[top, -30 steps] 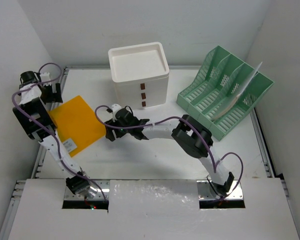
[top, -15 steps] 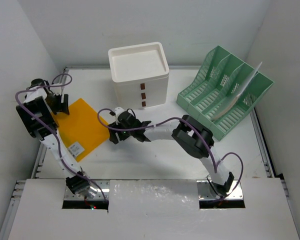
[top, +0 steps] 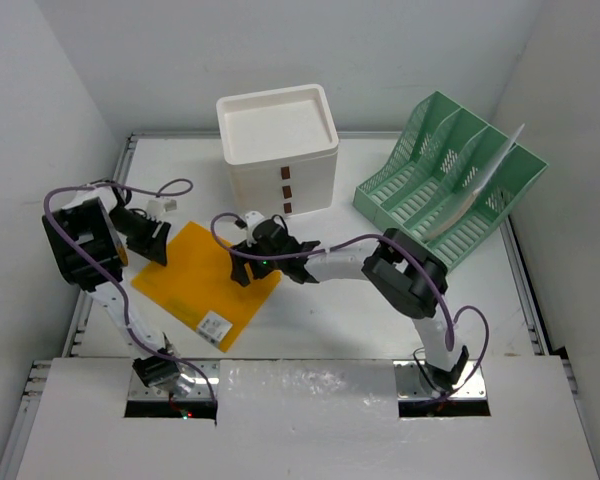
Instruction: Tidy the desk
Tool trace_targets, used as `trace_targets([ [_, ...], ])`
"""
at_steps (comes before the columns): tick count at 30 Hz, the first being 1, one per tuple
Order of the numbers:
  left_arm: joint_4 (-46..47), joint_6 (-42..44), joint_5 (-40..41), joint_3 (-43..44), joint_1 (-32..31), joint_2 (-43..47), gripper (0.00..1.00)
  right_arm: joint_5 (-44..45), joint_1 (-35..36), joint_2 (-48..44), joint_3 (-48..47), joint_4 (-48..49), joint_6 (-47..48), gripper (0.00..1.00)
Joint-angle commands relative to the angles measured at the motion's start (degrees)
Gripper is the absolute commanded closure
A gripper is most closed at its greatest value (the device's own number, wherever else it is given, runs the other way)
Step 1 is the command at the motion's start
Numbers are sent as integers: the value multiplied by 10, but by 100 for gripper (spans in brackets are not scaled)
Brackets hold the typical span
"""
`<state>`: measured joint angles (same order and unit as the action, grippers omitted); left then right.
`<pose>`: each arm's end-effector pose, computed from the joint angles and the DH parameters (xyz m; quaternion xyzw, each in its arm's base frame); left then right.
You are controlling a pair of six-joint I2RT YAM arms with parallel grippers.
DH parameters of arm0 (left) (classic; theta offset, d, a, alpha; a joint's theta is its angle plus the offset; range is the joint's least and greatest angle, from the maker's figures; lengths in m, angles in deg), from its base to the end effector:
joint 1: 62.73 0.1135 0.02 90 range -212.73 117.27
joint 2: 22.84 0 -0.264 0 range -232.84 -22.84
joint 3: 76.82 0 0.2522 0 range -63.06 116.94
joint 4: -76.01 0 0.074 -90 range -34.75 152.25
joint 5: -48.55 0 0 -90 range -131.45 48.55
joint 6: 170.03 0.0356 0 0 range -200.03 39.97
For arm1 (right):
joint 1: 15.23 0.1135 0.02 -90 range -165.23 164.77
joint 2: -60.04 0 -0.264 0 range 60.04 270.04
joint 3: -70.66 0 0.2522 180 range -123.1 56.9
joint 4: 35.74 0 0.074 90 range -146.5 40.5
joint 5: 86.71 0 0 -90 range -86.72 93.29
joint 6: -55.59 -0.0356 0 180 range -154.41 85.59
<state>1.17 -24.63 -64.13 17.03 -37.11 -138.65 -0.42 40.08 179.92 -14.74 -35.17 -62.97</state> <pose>0.3271 0.1416 0.1508 0.2402 0.9489 -0.1870 0.0833 0.2544 0.3716 0.1385 -0.2189 0.8547 0.3353 0.3305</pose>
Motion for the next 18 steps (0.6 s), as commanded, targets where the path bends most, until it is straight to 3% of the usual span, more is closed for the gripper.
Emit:
trace_targets([
  [1, -49, 67, -40, -17, 0, 7, 51, -7, -24, -41, 34, 38, -14, 27],
  [8, -57, 99, -26, -29, -14, 39, 40, 7, -31, -47, 16, -53, 65, 23],
  [12, -53, 74, 11, -28, 2, 44, 40, 11, -43, -61, 46, -58, 56, 23],
  [16, -55, 75, 24, -26, 19, 35, 47, 15, -49, -91, 89, -44, 40, 23],
  [18, -49, 67, 25, -33, 17, 24, 59, 18, -49, -118, 116, -36, 19, 24],
])
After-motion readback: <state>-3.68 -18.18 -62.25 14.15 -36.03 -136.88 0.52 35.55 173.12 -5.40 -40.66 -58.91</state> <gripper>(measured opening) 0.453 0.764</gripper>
